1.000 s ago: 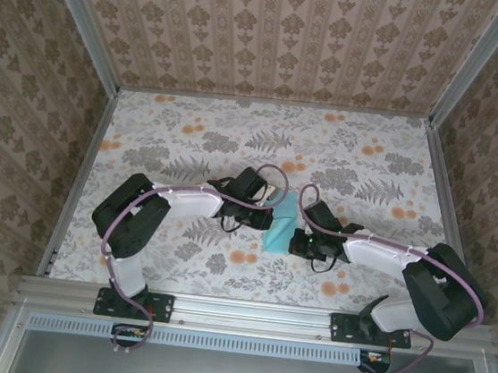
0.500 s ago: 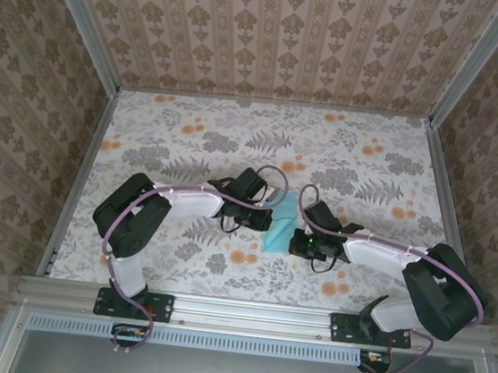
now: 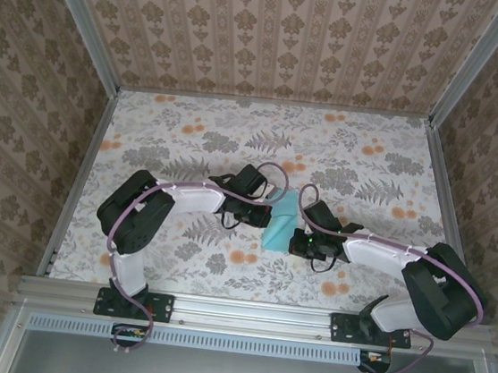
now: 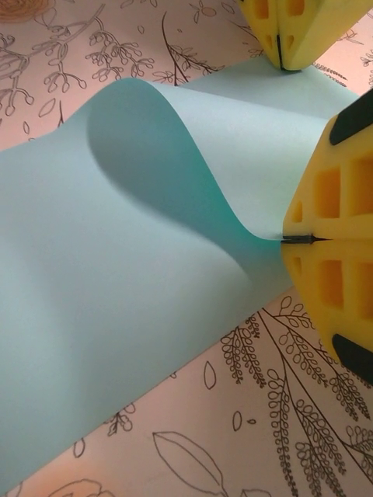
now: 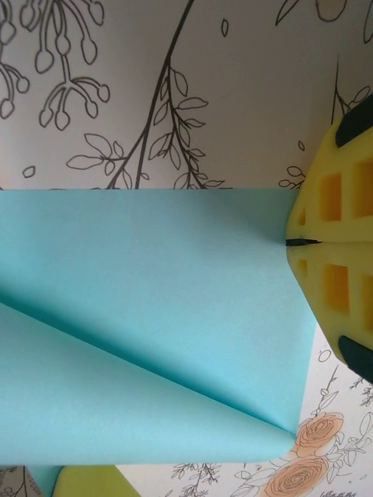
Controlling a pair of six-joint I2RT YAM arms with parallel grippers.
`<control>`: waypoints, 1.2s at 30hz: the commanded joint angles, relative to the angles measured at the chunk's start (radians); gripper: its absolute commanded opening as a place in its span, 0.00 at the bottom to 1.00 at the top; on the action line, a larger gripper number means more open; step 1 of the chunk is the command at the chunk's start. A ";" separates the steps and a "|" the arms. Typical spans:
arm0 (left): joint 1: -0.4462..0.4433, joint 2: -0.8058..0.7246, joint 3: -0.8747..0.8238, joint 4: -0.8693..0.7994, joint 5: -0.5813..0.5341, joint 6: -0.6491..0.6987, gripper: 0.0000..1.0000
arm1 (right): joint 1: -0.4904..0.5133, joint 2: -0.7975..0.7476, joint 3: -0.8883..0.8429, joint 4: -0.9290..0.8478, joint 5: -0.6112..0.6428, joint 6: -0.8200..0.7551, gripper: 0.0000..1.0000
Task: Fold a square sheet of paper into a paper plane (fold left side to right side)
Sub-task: Fold the triangle a second time at the center of the table.
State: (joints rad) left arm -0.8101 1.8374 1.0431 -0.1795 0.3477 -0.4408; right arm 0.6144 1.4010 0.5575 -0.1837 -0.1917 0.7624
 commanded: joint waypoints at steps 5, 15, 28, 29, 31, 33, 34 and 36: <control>0.005 0.013 0.030 -0.036 0.007 0.031 0.02 | 0.007 0.041 -0.014 -0.077 0.024 -0.009 0.00; 0.005 0.031 0.044 -0.042 0.005 0.039 0.03 | 0.007 0.043 -0.013 -0.078 0.023 -0.009 0.00; 0.005 0.027 0.042 -0.044 0.004 0.040 0.03 | 0.007 0.048 -0.010 -0.081 0.024 -0.010 0.00; 0.005 0.023 0.038 -0.044 0.002 0.039 0.04 | 0.007 0.048 -0.008 -0.082 0.023 -0.012 0.00; 0.005 0.016 0.029 -0.044 -0.001 0.037 0.03 | 0.007 0.051 -0.007 -0.084 0.024 -0.014 0.00; 0.006 0.004 0.020 -0.044 -0.003 0.037 0.04 | 0.007 0.053 -0.005 -0.086 0.024 -0.014 0.00; 0.005 0.001 0.017 -0.044 -0.004 0.036 0.04 | 0.007 0.053 -0.005 -0.087 0.024 -0.014 0.00; 0.005 -0.004 0.010 -0.043 -0.006 0.036 0.04 | 0.007 0.053 -0.005 -0.088 0.024 -0.014 0.00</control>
State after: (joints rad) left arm -0.8101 1.8671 1.0695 -0.1978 0.3473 -0.4225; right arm 0.6144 1.4120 0.5667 -0.1841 -0.1940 0.7624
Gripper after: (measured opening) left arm 0.047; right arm 0.046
